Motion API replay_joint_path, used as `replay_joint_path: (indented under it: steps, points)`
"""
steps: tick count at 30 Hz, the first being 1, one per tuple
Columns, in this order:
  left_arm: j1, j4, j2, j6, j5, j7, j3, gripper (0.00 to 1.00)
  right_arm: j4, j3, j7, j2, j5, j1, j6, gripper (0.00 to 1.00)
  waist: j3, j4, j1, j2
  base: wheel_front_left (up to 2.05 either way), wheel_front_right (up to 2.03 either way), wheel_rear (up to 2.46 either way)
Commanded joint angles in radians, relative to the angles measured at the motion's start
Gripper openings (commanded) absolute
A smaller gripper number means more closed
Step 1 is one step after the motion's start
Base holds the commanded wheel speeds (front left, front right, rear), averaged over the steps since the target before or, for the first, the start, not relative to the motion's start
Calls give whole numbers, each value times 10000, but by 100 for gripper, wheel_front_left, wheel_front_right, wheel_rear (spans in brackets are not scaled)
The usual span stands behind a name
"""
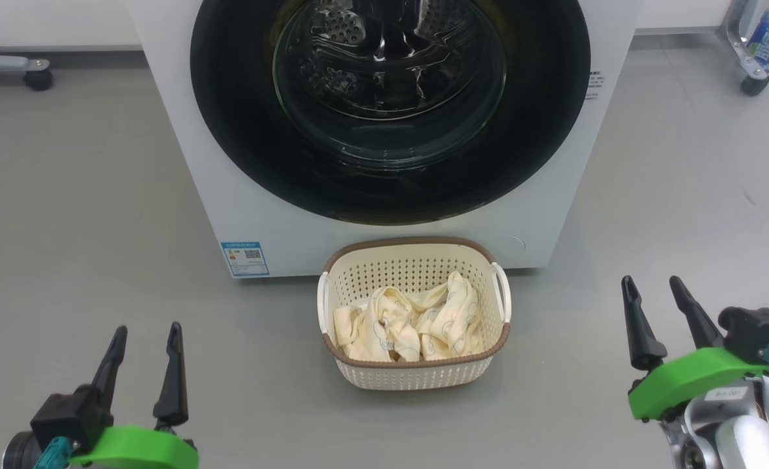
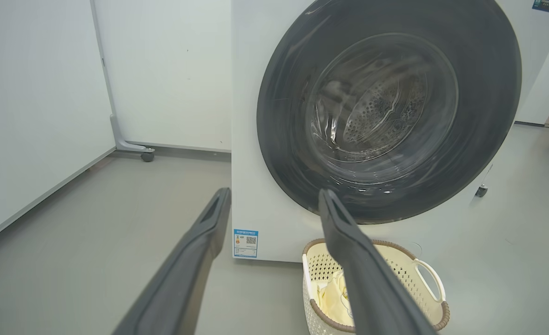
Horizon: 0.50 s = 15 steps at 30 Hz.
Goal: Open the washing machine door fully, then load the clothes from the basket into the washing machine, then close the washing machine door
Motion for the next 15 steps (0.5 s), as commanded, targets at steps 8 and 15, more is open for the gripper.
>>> replay_joint_path:
  steps: [8, 15]
  points:
    - [-413, -322, 322, 206, 9, 49, 455, 100, -406, 189, 19, -55, -126, -322, 6, 100, 9, -22, 0, 0, 0, 0, 0]
    - [-456, -332, 378, 264, 13, 6, 456, 100, -430, 136, -6, -10, -149, -303, 6, 100, 19, -31, 0, 0, 0, 0, 0]
